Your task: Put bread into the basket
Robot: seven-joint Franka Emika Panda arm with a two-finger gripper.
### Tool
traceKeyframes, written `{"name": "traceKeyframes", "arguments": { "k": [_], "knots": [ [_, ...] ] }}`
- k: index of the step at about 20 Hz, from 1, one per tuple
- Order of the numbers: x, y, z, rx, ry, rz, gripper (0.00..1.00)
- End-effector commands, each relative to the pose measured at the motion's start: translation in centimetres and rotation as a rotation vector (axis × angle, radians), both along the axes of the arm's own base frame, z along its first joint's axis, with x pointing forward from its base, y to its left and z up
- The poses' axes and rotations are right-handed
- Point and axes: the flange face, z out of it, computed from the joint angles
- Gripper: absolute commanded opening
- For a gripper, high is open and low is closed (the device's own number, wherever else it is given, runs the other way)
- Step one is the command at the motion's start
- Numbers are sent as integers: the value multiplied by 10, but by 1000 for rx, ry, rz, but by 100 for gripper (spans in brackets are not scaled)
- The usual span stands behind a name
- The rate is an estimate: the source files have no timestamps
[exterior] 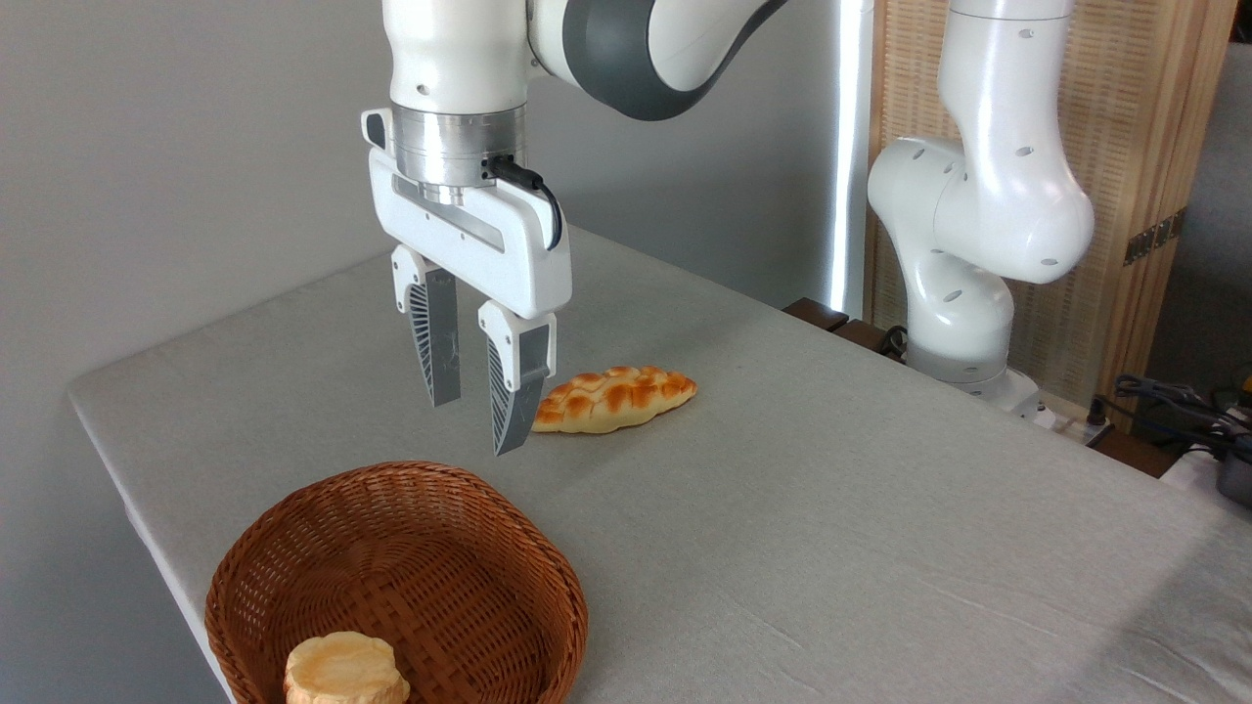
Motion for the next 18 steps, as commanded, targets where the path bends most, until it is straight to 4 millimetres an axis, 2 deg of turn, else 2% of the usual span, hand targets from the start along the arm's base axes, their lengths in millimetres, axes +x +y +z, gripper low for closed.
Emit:
{"name": "traceKeyframes", "arguments": {
  "k": [1,18],
  "knots": [
    [1,5,7,3,8,18,100],
    [3,13,12,5,-3,30,100]
  ]
}}
